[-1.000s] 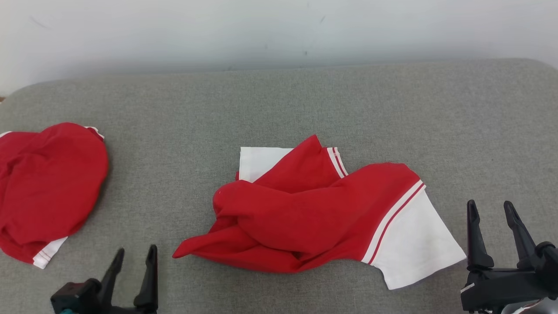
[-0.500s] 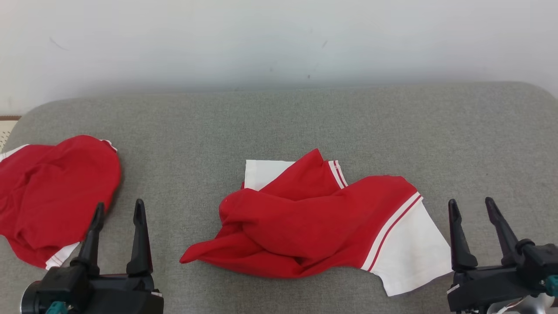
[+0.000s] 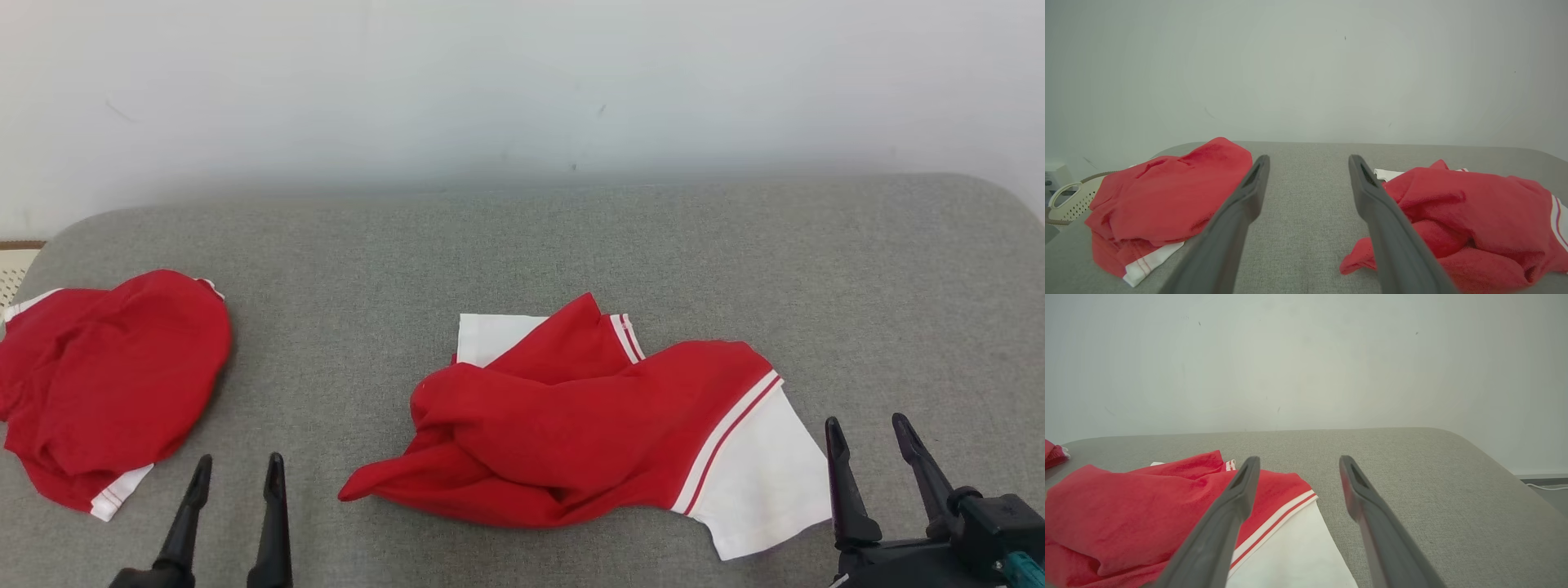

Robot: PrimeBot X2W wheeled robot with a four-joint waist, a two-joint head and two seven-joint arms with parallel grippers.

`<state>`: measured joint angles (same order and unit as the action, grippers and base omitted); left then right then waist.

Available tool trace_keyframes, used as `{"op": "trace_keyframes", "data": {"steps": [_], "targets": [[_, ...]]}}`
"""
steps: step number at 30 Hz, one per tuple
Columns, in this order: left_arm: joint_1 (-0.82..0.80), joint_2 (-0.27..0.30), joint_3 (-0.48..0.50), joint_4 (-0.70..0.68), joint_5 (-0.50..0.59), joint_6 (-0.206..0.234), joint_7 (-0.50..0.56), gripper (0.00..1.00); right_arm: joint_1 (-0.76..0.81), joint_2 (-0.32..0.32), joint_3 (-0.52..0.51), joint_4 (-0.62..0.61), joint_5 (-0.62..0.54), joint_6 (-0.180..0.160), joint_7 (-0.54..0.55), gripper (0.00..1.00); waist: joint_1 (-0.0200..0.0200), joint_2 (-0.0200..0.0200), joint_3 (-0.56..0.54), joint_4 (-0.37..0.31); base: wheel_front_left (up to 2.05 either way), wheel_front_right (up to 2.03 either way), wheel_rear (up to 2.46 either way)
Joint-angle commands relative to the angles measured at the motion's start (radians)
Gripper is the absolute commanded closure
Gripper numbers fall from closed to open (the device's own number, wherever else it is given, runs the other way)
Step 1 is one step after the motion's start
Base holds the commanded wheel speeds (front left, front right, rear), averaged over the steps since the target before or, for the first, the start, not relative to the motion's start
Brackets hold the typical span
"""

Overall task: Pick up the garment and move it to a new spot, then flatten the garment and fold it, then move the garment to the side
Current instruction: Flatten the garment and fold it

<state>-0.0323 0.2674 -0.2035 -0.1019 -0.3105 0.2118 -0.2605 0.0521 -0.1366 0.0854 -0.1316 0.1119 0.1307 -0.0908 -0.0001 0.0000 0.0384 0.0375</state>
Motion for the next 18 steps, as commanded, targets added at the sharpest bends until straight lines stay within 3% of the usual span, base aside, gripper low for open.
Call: {"op": "trace_keyframes", "data": {"steps": [1, 18], "targets": [[0.016, -0.001, 0.002, 0.009, 0.014, -0.008, -0.003, 0.00, 0.010, 0.001, -0.002, -0.005, -0.005, 0.000, 0.001, 0.00, 0.0001, 0.0000, -0.001, 0.000, 0.00, 0.00, 0.00], [-0.009, -0.009, -0.012, 0.056, 0.025, -0.032, -0.003, 0.00, 0.009, 0.007, 0.009, -0.022, -0.004, 0.000, 0.008, 0.00, 0.0001, 0.0000, 0.008, 0.005, 0.00, 0.00, 0.00]]}}
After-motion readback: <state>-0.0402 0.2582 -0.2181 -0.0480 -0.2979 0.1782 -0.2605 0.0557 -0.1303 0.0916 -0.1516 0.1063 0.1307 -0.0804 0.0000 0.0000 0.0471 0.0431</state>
